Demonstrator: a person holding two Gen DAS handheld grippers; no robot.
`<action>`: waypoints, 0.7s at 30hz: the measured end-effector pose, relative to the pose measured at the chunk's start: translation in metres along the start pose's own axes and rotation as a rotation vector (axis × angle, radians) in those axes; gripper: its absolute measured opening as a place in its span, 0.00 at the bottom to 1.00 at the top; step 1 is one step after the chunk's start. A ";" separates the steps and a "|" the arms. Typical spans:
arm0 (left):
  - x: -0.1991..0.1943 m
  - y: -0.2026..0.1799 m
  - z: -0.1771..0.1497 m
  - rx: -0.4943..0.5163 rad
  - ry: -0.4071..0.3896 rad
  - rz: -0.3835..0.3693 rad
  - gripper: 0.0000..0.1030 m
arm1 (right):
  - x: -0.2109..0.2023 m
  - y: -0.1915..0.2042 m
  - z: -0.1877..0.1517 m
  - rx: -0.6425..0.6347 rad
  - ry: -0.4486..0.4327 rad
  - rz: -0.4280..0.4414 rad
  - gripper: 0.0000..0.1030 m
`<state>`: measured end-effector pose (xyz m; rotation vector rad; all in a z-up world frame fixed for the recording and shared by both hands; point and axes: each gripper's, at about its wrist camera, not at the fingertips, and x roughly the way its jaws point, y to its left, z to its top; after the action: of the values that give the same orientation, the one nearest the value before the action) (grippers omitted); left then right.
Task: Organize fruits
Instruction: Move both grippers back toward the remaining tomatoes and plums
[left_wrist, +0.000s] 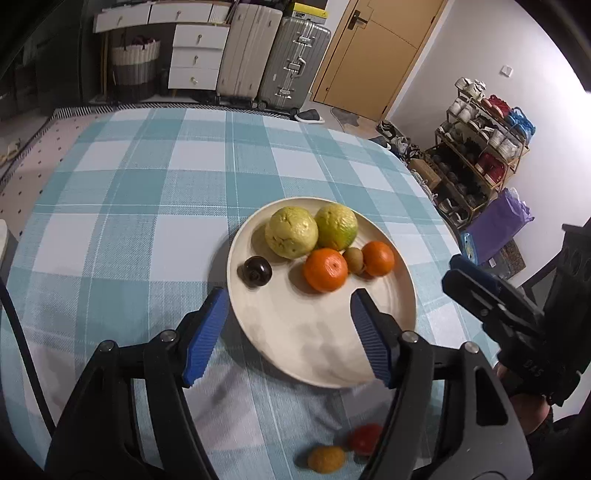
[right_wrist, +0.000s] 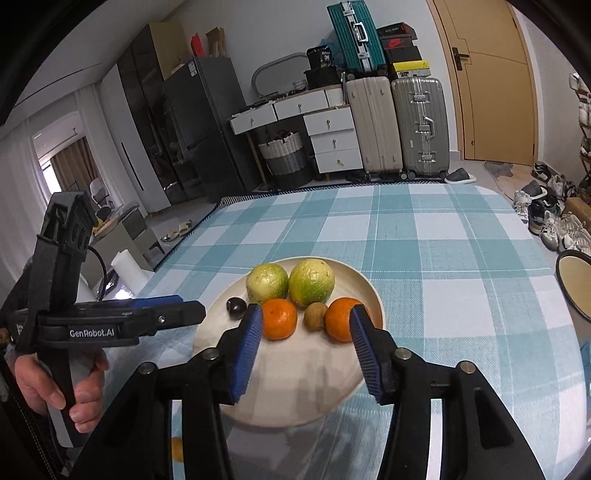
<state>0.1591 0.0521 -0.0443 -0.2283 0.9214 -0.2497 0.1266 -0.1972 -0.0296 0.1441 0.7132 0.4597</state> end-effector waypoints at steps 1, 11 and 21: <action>-0.004 -0.003 -0.004 0.009 -0.003 0.005 0.65 | -0.005 0.001 -0.002 -0.002 -0.009 0.002 0.60; -0.033 -0.027 -0.032 0.080 -0.036 0.084 0.79 | -0.049 0.012 -0.019 -0.003 -0.086 0.013 0.87; -0.060 -0.041 -0.061 0.114 -0.112 0.185 0.98 | -0.074 0.013 -0.038 0.038 -0.090 0.027 0.97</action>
<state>0.0704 0.0264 -0.0229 -0.0509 0.8085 -0.1169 0.0474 -0.2201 -0.0103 0.2091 0.6320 0.4628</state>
